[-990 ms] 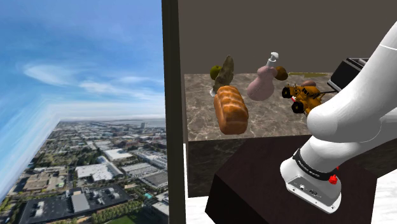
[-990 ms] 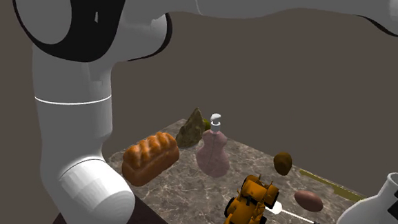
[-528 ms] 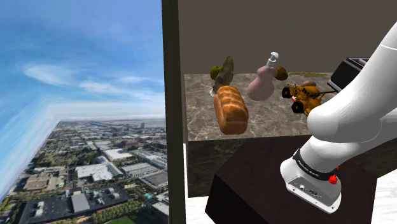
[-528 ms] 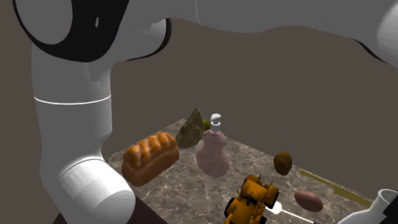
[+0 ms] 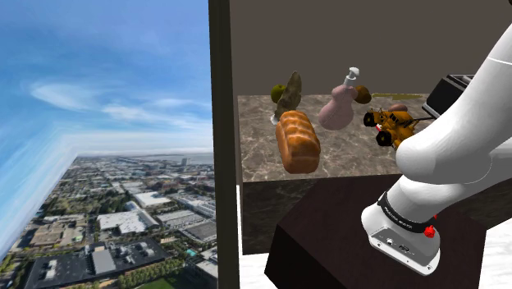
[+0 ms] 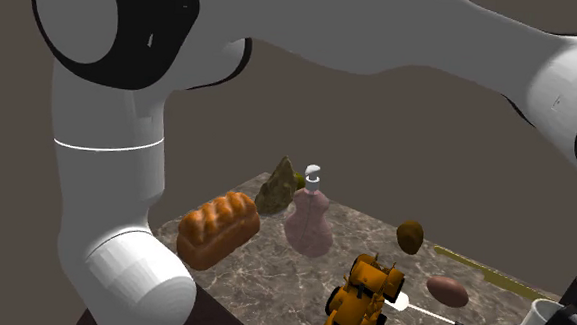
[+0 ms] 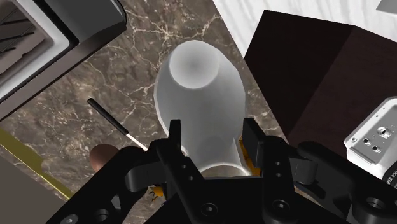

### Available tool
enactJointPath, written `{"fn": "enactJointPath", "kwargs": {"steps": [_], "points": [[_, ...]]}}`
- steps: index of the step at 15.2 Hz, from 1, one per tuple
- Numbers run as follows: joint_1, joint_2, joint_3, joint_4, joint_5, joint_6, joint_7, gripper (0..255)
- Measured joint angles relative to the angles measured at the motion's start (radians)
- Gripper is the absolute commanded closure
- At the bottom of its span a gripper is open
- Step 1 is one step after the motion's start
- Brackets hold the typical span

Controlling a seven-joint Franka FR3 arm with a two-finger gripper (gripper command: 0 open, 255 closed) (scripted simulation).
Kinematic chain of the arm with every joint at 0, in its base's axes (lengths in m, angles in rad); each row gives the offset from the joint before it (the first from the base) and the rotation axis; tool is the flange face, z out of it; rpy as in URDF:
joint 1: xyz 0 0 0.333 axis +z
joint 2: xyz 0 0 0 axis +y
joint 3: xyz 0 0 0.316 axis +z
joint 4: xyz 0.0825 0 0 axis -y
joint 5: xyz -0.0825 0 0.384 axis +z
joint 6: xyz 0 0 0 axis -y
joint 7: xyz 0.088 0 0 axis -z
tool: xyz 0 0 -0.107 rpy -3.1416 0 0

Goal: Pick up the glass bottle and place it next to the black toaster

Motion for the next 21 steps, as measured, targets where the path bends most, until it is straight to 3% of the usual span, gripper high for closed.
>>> {"fn": "enactJointPath", "kwargs": {"steps": [14, 21], "points": [[-0.047, 0.092, 0.046, -0.129, 0.101, 0.159, -0.079, 255], [-0.053, 0.099, 0.05, -0.141, 0.11, 0.174, -0.089, 255]]}}
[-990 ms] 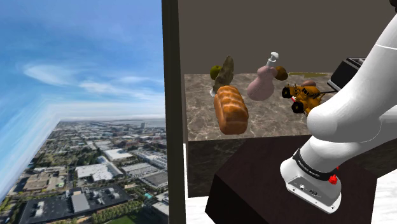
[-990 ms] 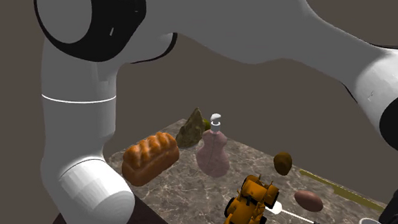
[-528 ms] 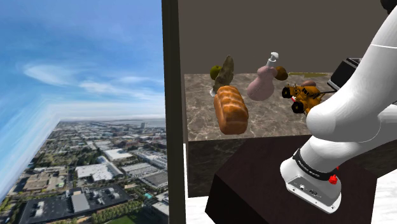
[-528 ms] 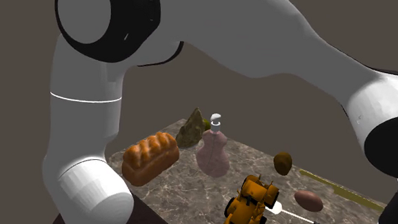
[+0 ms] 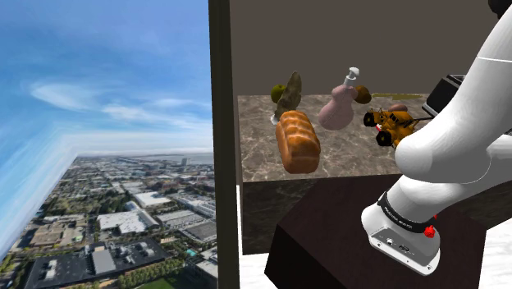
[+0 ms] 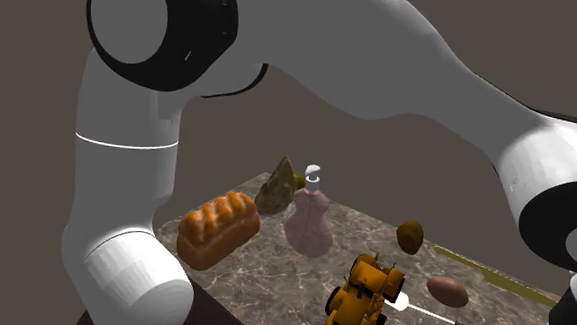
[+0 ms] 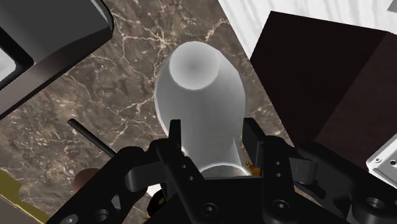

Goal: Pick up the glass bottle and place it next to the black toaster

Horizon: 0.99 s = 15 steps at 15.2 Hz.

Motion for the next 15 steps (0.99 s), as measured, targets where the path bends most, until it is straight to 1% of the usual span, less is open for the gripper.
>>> {"fn": "enactJointPath", "kwargs": {"steps": [1, 7, 10, 11, 15], "points": [[0.0, 0.0, 0.0, 0.0, 0.0, 0.0, 0.0, 0], [0.0, 0.0, 0.0, 0.0, 0.0, 0.0, 0.0, 0], [0.01, -0.024, -0.017, 0.05, -0.03, -0.057, 0.022, 0], [0.023, -0.049, -0.031, 0.058, -0.054, -0.075, 0.035, 0], [0.02, -0.051, -0.034, 0.087, -0.06, -0.105, 0.04, 0]]}}
